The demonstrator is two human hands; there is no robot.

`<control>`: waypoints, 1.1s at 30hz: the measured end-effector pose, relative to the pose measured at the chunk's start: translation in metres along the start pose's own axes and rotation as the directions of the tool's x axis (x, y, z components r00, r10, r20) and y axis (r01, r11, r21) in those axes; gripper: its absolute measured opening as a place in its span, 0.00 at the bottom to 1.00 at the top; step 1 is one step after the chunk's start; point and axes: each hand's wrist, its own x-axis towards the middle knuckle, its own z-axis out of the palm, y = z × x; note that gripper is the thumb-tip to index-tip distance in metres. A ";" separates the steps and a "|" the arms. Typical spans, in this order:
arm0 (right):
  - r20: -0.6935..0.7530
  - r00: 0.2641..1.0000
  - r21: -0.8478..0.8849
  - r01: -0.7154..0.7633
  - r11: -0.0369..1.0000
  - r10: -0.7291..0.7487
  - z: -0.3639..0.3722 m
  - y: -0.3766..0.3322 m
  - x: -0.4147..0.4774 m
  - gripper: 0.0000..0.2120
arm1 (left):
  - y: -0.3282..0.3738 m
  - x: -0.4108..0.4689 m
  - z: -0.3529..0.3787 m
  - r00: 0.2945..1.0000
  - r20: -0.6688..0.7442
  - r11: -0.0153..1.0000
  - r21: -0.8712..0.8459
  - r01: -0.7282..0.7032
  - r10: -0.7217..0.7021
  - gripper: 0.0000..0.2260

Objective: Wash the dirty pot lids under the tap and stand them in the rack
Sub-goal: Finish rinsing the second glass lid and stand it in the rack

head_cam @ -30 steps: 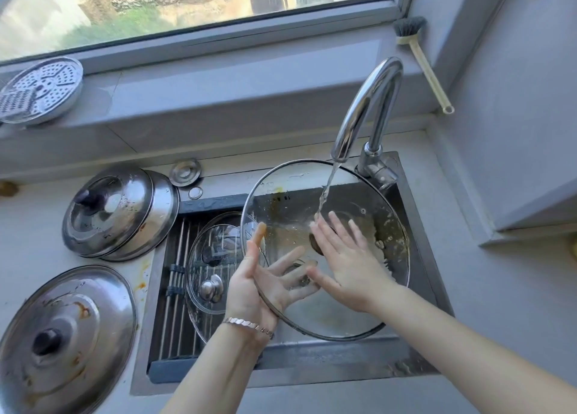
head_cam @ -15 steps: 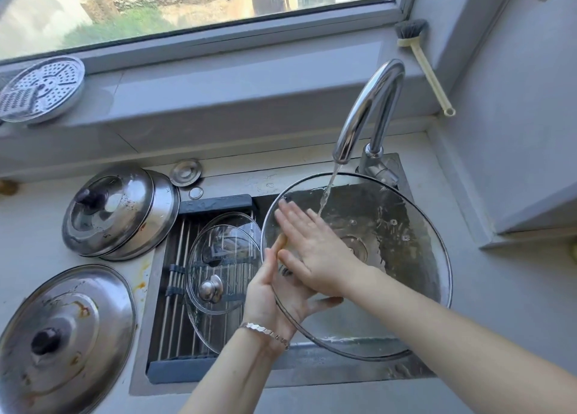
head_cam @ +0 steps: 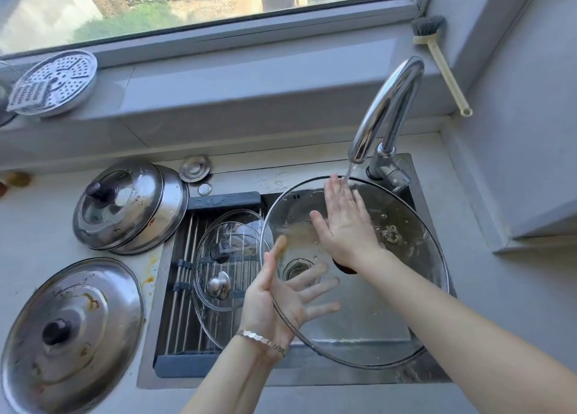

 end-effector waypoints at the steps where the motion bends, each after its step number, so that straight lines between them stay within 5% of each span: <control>1: -0.004 1.000 0.019 -0.030 0.999 0.030 0.001 -0.005 0.003 0.34 | -0.001 0.002 0.001 1.000 0.010 1.000 -0.001 0.006 -0.006 0.25; 8: 0.008 0.929 0.163 0.364 0.917 -0.370 0.012 -0.051 -0.010 0.37 | 0.000 0.022 0.004 0.994 0.104 0.996 -0.084 -0.003 0.012 0.20; 11: -0.019 0.826 0.109 0.561 0.820 -0.563 0.022 -0.037 -0.037 0.31 | 0.003 0.030 -0.010 0.989 0.097 0.976 -0.198 -0.087 0.108 0.37; 14: 0.024 0.716 0.031 0.697 0.717 -0.697 0.031 -0.012 -0.059 0.28 | 0.004 0.030 -0.019 0.981 0.149 0.975 -0.203 -0.094 0.126 0.31; 16: 0.029 0.729 -0.058 0.684 0.727 -0.684 0.027 -0.001 -0.050 0.29 | 0.002 0.030 -0.022 0.971 0.206 0.961 -0.267 -0.067 0.125 0.26; 20: -0.017 0.906 -0.039 0.422 0.906 -0.423 0.011 -0.016 -0.020 0.35 | -0.004 0.030 -0.015 0.932 0.351 0.960 -0.280 0.012 0.091 0.24; 25: -0.024 0.785 -0.002 0.620 0.785 -0.619 0.022 -0.043 -0.043 0.29 | 0.004 0.034 -0.021 0.969 0.185 0.968 -0.222 -0.119 0.161 0.32; 29: 0.044 0.678 -0.082 0.735 0.673 -0.734 0.026 -0.007 -0.063 0.26 | 0.015 0.027 -0.034 0.937 0.302 0.980 -0.147 -0.138 0.177 0.26; 33: 0.027 0.801 -0.167 0.593 0.788 -0.597 0.031 0.026 -0.068 0.24 | 0.019 0.026 -0.034 0.934 0.295 0.978 -0.119 -0.171 0.199 0.27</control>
